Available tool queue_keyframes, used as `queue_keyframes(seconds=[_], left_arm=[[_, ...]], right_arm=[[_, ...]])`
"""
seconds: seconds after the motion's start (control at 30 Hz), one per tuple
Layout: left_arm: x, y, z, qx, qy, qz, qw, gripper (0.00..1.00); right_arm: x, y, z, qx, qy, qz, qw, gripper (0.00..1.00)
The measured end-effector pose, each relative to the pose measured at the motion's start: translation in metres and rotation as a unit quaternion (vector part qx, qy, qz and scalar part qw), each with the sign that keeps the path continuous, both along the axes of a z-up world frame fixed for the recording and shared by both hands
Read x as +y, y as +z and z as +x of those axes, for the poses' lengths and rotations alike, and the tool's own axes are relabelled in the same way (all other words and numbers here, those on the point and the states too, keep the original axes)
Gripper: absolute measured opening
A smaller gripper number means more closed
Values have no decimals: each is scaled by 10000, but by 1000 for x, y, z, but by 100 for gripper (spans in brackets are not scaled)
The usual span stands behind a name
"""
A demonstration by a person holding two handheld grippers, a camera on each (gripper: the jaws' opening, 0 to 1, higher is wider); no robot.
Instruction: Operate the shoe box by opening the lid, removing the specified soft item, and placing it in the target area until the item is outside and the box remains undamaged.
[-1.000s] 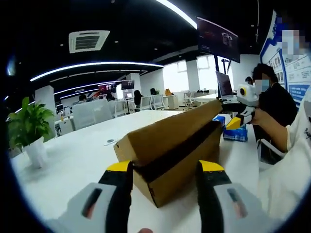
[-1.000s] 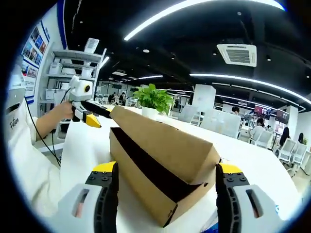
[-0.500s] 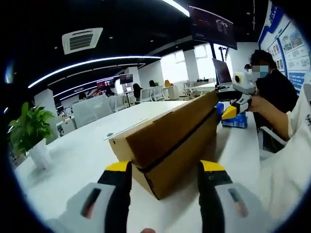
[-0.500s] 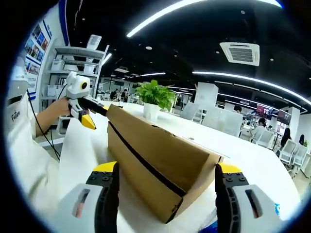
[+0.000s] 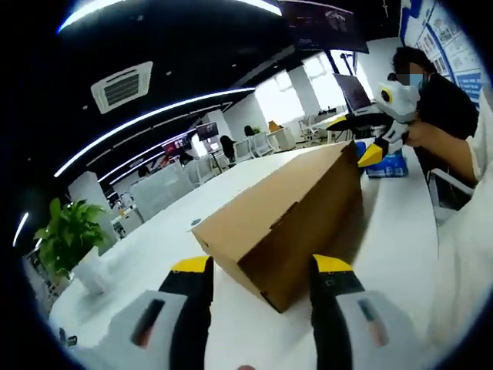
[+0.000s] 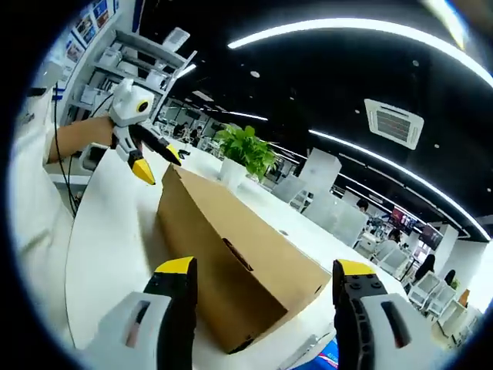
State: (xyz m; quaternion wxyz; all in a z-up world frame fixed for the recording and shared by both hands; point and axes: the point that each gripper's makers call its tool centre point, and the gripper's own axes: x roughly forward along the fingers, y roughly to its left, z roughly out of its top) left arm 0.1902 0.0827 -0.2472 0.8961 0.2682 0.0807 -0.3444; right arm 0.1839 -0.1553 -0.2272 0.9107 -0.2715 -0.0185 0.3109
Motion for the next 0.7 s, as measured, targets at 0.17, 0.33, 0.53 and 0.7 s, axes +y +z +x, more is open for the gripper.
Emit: queue_keyframes(seconds=[0.17, 0.33, 0.53, 0.7], left_arm=[[2, 12, 0, -469, -16, 425, 9980, 53], [-6, 33, -4, -1253, -384, 848, 9877, 37], [3, 24, 4, -1300, -191, 1403, 9814, 49], [-2, 17, 2, -1540, -292, 1652, 9737, 48]], right_arm=[[-3, 4, -1, -436, 1, -507, 9978, 69], [1, -5, -4, -653, 179, -1337, 9887, 68], [0, -6, -8, -1398, 352, -2354, 9612, 57], [3, -6, -12, -1689, 328, -2620, 9496, 48]])
